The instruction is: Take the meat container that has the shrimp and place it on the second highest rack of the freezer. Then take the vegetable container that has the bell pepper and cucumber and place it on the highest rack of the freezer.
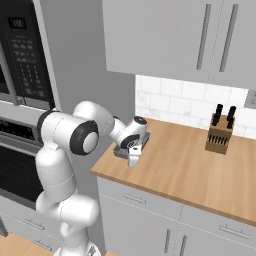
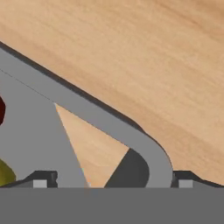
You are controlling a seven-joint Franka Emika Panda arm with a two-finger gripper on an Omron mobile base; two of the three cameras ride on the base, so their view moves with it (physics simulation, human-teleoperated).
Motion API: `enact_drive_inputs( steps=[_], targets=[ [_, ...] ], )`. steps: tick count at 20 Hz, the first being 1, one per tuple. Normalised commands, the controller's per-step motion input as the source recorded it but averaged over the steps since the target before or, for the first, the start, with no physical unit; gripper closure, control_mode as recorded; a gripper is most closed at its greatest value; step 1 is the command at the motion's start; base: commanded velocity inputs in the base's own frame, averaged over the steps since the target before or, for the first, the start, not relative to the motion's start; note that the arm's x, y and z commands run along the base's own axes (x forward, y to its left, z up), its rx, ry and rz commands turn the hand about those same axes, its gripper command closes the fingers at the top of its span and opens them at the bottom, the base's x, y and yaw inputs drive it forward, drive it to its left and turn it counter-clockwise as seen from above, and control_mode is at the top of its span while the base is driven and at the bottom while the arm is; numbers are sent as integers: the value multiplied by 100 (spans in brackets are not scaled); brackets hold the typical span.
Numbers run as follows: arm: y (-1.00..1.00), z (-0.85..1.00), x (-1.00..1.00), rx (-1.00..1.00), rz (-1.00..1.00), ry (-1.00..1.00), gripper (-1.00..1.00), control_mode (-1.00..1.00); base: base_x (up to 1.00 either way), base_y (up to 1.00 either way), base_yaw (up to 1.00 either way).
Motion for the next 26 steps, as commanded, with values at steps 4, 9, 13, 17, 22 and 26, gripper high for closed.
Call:
enact_drive_inputs(
  steps=[4, 9, 13, 17, 22, 26],
  targets=[
    [5, -43, 13, 0, 0, 9, 100, -100, 0, 0, 0],
    [8, -43, 0, 0, 0, 1, 100, -100, 0, 0, 0],
    [2, -12, -11, 0, 0, 0, 100, -100, 0, 0, 0],
    [-1, -2, -31, 0, -3, -9, 100, -100, 0, 0, 0],
    [-18, 24, -57, -1, -3, -20, 100, -100, 0, 0, 0],
    [-10, 58, -70, -7, 0, -21, 100, -100, 0, 0, 0]
  ],
)
